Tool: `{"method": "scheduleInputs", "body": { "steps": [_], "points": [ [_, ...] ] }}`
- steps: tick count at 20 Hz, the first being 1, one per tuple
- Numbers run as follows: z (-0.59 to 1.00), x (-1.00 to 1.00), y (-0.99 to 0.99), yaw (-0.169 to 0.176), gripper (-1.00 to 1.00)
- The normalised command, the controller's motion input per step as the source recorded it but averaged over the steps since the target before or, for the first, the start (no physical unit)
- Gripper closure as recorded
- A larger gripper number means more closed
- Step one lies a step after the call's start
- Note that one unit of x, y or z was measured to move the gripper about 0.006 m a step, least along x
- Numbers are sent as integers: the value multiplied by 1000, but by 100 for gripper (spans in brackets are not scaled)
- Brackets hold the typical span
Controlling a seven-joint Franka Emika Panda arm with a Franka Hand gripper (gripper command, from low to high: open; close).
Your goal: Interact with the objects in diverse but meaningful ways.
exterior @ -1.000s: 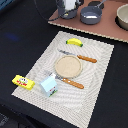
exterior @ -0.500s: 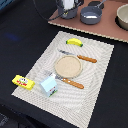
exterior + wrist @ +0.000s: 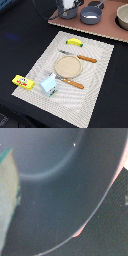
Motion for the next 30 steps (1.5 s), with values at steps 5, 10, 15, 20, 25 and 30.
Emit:
{"method": "scheduleInputs", "body": {
  "steps": [5, 10, 15, 20, 25, 30],
  "points": [
    [-85, -241, -47, -24, 100],
    [-97, -255, -53, -27, 100],
    [-68, -239, -81, -24, 100],
    [359, -53, -327, -40, 100],
    [487, 0, -870, -63, 100],
    [381, 0, -966, -45, 100]
  ]
}}
